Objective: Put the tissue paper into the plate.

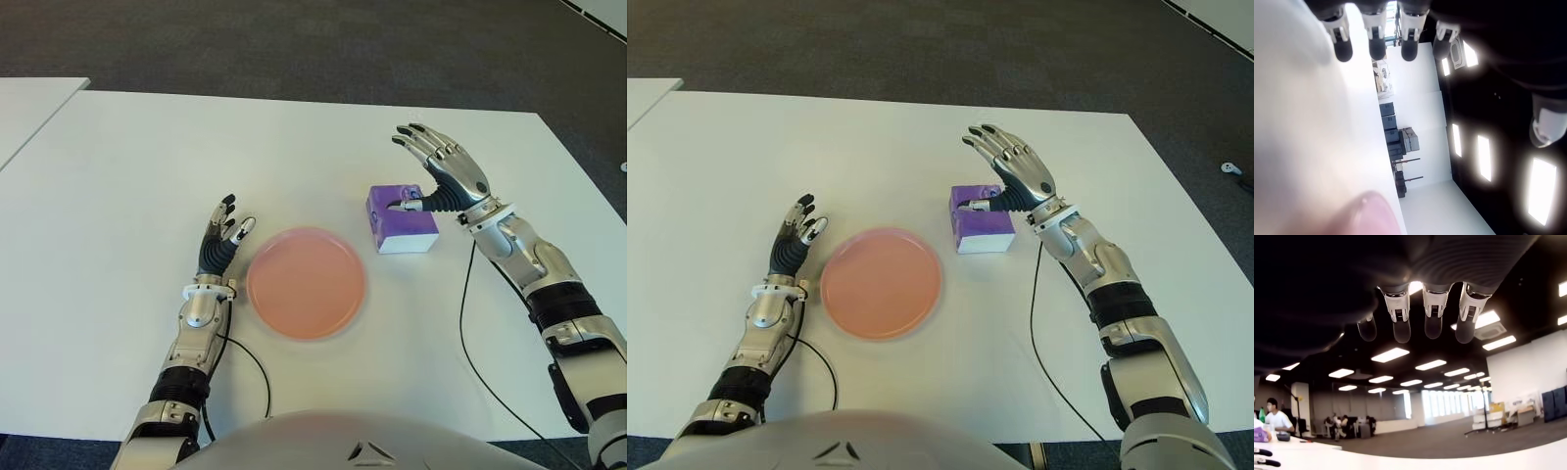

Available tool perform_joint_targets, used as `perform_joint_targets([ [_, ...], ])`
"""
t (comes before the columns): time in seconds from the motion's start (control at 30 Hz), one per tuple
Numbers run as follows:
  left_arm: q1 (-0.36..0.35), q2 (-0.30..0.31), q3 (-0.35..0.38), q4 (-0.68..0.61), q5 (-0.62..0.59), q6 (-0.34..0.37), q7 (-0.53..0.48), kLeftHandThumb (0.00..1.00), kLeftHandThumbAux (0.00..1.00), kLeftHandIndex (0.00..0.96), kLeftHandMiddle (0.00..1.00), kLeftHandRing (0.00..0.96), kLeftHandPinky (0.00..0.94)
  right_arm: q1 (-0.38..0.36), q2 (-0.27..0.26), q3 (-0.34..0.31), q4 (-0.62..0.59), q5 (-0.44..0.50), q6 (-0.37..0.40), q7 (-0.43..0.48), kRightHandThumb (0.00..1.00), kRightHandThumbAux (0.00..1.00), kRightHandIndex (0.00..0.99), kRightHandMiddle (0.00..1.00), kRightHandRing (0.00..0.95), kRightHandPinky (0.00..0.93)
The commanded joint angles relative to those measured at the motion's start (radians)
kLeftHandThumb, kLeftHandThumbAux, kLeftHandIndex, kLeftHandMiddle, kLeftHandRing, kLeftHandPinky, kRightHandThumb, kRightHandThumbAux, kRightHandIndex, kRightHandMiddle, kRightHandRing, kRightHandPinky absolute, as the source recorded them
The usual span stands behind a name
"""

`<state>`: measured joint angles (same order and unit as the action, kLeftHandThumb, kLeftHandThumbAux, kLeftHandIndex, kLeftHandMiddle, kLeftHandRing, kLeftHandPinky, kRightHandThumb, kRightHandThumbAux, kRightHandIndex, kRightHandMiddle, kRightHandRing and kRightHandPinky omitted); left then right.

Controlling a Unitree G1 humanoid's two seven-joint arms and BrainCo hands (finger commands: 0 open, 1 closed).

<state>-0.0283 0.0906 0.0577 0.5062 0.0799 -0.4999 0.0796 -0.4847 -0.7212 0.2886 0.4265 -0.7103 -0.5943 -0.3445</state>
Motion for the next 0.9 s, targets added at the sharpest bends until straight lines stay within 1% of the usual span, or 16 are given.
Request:
perform_joint_targets([
  [0.03, 0.044, -0.001, 0.001, 0.042, 0.006, 0.044, 0.005, 0.0, 0.406, 0.0, 0.0, 0.0, 0.0, -0.003, 0.012, -0.01, -0.001, -0.012, 0.02, 0.027, 0.337, 0.333, 0.0, 0.0, 0.0, 0.0],
  [0.23, 0.046, -0.001, 0.002, 0.039, 0.008, 0.054, 0.01, 0.0, 0.406, 0.0, 0.0, 0.0, 0.0, -0.015, 0.008, -0.006, 0.005, -0.017, 0.031, 0.068, 0.352, 0.331, 0.0, 0.0, 0.0, 0.0],
  [0.43, 0.051, -0.002, 0.001, 0.031, 0.01, 0.066, 0.016, 0.0, 0.406, 0.0, 0.0, 0.0, 0.0, -0.03, 0.004, 0.003, 0.016, -0.041, 0.045, 0.099, 0.337, 0.331, 0.0, 0.0, 0.0, 0.0],
  [0.7, 0.056, -0.002, 0.0, 0.02, 0.011, 0.076, 0.022, 0.0, 0.405, 0.0, 0.0, 0.0, 0.0, -0.053, 0.008, 0.021, 0.082, -0.055, 0.034, 0.118, 0.323, 0.332, 0.0, 0.0, 0.0, 0.0],
  [0.9, 0.062, -0.002, 0.002, 0.016, 0.007, 0.069, 0.022, 0.0, 0.413, 0.0, 0.0, 0.0, 0.0, -0.058, -0.006, 0.048, 0.146, -0.062, 0.005, 0.143, 0.326, 0.351, 0.0, 0.0, 0.0, 0.0],
])
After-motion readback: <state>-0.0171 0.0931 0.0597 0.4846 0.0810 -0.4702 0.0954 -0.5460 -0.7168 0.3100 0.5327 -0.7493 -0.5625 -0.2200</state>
